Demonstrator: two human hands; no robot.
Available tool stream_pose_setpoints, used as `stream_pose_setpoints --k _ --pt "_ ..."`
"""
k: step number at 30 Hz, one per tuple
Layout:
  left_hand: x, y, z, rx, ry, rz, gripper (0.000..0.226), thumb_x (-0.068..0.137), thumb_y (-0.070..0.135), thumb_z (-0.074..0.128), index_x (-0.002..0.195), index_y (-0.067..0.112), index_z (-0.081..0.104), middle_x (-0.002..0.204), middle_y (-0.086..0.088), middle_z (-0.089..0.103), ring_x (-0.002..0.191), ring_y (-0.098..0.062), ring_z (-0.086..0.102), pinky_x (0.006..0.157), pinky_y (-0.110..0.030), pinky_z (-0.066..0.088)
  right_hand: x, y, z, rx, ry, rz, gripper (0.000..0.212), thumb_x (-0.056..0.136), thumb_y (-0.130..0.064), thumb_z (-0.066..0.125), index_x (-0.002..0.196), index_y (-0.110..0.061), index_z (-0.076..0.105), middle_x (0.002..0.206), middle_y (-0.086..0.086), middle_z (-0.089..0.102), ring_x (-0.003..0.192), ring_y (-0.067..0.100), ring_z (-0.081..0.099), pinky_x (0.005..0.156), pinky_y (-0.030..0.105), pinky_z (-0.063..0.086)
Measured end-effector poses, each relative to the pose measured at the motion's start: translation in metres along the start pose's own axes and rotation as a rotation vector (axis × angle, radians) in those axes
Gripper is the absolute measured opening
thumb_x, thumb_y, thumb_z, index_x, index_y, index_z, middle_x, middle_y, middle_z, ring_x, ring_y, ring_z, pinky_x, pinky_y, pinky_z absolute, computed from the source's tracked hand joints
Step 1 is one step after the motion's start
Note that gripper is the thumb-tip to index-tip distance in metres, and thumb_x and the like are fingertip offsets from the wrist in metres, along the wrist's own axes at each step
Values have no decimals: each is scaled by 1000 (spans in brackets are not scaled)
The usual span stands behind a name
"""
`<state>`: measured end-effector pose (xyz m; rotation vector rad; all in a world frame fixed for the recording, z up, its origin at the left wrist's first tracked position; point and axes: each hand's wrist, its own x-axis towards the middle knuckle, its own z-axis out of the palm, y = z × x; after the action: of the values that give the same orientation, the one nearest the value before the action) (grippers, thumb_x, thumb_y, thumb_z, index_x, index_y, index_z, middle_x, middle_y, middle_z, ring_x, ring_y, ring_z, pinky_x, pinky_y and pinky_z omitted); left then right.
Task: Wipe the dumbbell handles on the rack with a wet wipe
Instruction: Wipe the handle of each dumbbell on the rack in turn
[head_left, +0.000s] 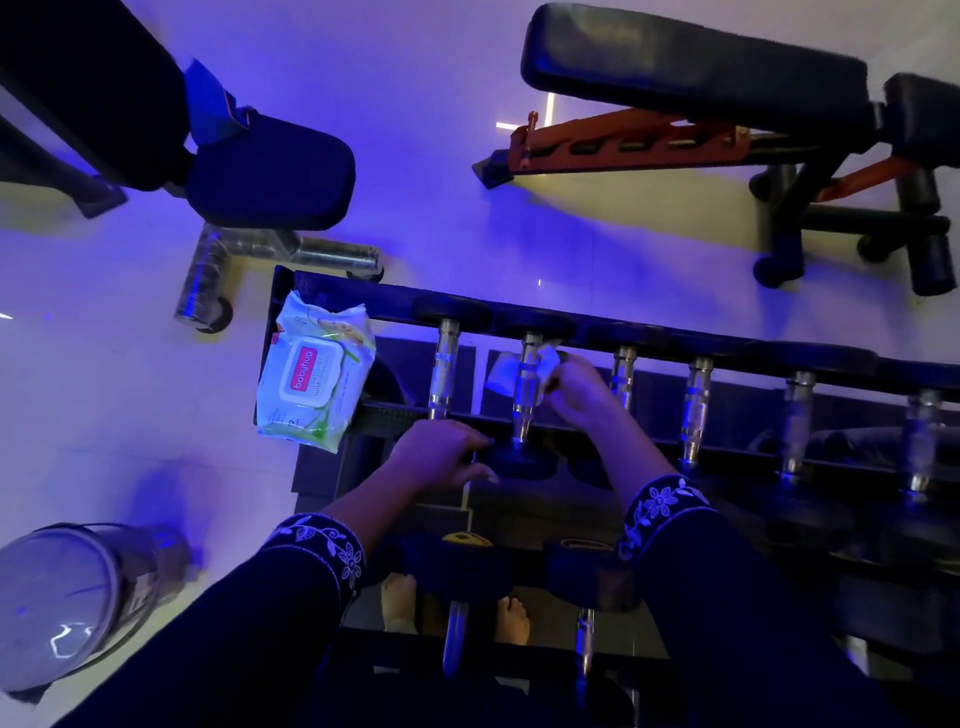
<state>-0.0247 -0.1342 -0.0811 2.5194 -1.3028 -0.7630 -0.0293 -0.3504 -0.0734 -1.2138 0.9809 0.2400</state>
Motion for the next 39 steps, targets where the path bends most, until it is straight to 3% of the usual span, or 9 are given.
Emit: stream_pose_setpoints --k 7,10,14,18,22,27,31,35,39 --pt "-1 2 -3 0 1 1 66 85 65 57 137 24 56 136 4 60 124 -18 55 89 -31 46 -33 28 4 -340 2 -100 27 86 7 42 73 -6 61 52 1 55 44 10 50 42 17 39" --pt "1 4 -7 -35 -22 -39 65 81 65 62 132 25 60 127 1 66 118 -21 59 88 -32 48 -34 31 -2 -516 231 -230 26 81 0 48 59 -13 53 52 0 44 48 9 42 47 23 32" --pt "2 21 -13 -163 -45 -143 58 74 61 72 115 22 70 103 -3 72 101 -21 65 74 -28 46 -45 20 -4 -285 356 -176 17 76 -6 47 62 -15 51 60 7 43 57 15 49 46 21 39" --pt "-6 56 -15 -441 207 -166 38 75 53 76 90 18 74 82 1 70 83 -16 67 64 -27 45 -72 21 -18 -96 337 -82 20 83 0 45 69 -13 49 64 12 45 54 23 50 36 26 44" --pt "-4 98 -20 -896 313 -193 40 81 29 79 114 10 70 97 1 70 90 -8 64 73 -7 47 -98 22 -40 153 207 -54 17 82 9 39 75 -2 50 68 16 43 53 25 49 48 31 47" --pt "14 137 -30 -1609 117 -457 16 90 28 66 91 12 68 87 -11 68 70 -18 65 60 -26 52 -128 17 -68 146 -91 -134 36 76 14 43 107 3 57 79 18 54 62 25 54 52 30 48" --pt "16 161 -30 -1672 241 -488 10 85 0 66 93 5 65 87 -14 68 72 -23 67 58 -29 56 -139 20 -100 98 -179 -199 31 77 18 42 84 -3 64 66 10 60 48 15 56 41 21 47" --pt "14 193 -21 -1586 356 -555 24 80 -14 65 83 9 59 80 -11 65 66 -20 65 52 -26 54 -147 25 -136 107 -244 -137 45 77 17 41 51 -12 63 56 9 54 49 18 55 54 29 55" --pt "20 223 -13 -1534 512 -695 33 77 -14 69 71 13 51 73 -8 61 64 -18 59 38 -18 46 -153 19 -171 228 -307 21 25 86 -5 44 69 -2 62 58 8 47 60 24 52 53 35 58"
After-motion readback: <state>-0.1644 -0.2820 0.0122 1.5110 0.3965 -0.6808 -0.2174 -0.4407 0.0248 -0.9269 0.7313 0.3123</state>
